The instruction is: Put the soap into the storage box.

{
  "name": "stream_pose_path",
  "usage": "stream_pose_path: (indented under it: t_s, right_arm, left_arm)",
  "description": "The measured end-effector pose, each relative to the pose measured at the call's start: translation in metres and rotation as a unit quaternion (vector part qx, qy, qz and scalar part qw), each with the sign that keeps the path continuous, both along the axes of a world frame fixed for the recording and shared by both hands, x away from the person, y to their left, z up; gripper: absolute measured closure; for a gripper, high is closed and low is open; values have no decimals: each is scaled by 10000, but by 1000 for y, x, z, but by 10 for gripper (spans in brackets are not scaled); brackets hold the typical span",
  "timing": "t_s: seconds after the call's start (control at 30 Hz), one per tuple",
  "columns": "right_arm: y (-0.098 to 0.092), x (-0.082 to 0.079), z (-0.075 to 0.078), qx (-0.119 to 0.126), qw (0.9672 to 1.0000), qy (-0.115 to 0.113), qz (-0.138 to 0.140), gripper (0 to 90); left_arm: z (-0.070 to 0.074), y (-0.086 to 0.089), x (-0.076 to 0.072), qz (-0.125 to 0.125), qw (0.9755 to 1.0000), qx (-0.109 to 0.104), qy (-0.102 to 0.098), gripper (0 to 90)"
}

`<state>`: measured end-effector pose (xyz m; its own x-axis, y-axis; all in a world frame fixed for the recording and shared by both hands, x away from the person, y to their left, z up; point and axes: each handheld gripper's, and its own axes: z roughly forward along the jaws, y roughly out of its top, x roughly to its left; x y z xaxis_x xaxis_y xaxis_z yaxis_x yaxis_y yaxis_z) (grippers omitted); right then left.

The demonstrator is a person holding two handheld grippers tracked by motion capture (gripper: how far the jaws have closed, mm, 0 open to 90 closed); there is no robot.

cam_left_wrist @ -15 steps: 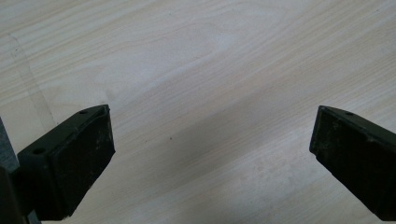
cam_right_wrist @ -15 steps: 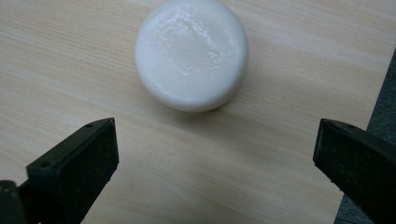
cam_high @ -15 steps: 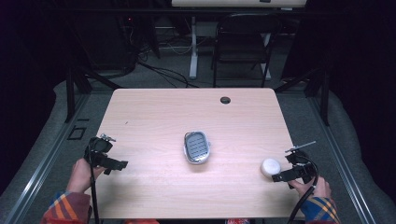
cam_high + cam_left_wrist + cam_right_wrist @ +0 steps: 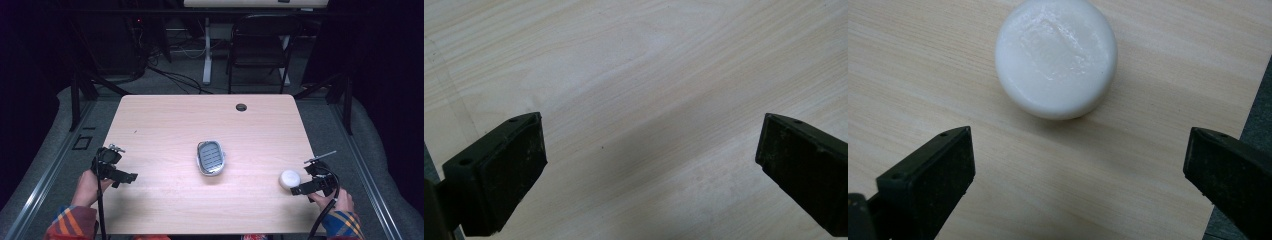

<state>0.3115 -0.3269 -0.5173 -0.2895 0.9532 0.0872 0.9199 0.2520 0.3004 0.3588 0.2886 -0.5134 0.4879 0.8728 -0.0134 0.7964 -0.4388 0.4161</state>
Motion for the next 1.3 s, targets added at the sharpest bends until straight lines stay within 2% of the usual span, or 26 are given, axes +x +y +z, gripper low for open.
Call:
stream_pose_path:
  t_s: [0.2,0.3,0.33,0.37,0.43,0.47,0.5,0.6,0.67,0.73,0.8,0.87,0.9,1.1,1.27,1.3]
  right_arm:
    - [1,2,0,-64,9999,64,79,0]
    - [2,3,1,-95,9999,46,99,0]
    - [4,5,0,-50,10000,-21,26,0]
    - [4,7,2,-106,9999,34,116,0]
    - [6,10,2,-134,9998,55,117,0]
    - [7,11,0,-108,9999,-20,70,0]
    - [7,12,2,-135,9998,80,151,0]
    - [11,14,1,-118,9999,15,126,0]
    - [13,18,3,-231,9994,113,250,0]
    - [17,19,1,-199,9996,49,178,0]
    - [18,24,1,-235,9989,205,341,0]
    - [20,26,-1,-179,9994,123,261,0]
    - [20,28,0,-245,9988,225,371,0]
    - [25,38,-2,-310,9982,264,450,0]
    - [30,49,-8,-430,9965,466,547,0]
    - [31,50,-9,-382,9968,472,527,0]
  left_arm:
    - [0,0,0,-28,10000,1,24,0]
    - [-1,0,0,-22,10000,5,25,0]
    - [-1,-1,0,-22,10000,10,13,0]
    - [-1,-1,-1,-30,10000,5,1,0]
    - [-1,-1,-1,-44,10000,5,22,0]
    - [-1,-1,-1,-45,10000,4,36,0]
    - [-1,0,-1,-47,10000,-6,41,0]
    - [-1,0,-2,-41,10000,23,58,0]
    - [-1,1,-2,-23,10000,4,41,0]
    - [-2,0,-2,-23,10000,2,49,0]
    - [-2,0,-1,-52,10000,12,65,0]
    - [-2,-1,-1,-44,10000,10,76,0]
    - [-2,-1,-1,-47,10000,12,67,0]
    - [-2,-1,-1,-39,10000,9,72,0]
    - [-2,-1,-1,-44,9999,14,94,0]
    - [-2,-1,-1,-44,9999,14,94,0]
